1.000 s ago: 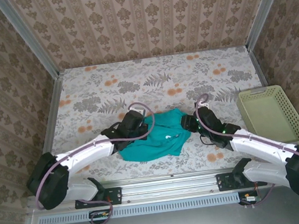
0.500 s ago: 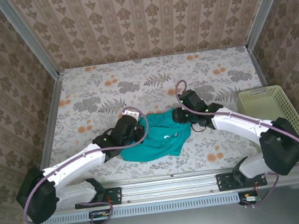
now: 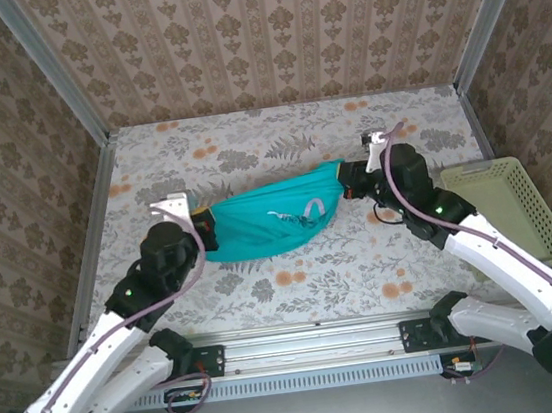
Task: Fold the inside-out t-shirt
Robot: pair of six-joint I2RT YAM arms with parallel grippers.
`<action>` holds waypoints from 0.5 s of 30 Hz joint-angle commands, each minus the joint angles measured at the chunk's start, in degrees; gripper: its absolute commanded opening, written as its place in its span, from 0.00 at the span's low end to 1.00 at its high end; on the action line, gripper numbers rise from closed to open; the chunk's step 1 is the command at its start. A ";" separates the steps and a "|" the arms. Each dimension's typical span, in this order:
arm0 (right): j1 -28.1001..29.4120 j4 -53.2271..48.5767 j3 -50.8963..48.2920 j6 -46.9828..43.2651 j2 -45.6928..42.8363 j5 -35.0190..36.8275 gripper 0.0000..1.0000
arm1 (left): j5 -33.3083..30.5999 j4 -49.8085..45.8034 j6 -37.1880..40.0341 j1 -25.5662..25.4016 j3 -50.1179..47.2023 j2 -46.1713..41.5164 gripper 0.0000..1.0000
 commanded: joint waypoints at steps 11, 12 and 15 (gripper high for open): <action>7.40 14.77 -21.11 9.82 10.34 -1.84 0.00 | 10.67 -10.46 -5.35 2.09 -3.67 17.50 0.05; 9.35 16.25 -21.79 8.80 10.16 -2.12 0.00 | 10.78 -10.99 -5.48 1.41 -3.03 17.76 0.12; 18.19 18.44 -22.87 5.05 7.38 2.16 0.04 | 10.23 -14.48 -6.24 -1.49 1.16 18.01 0.50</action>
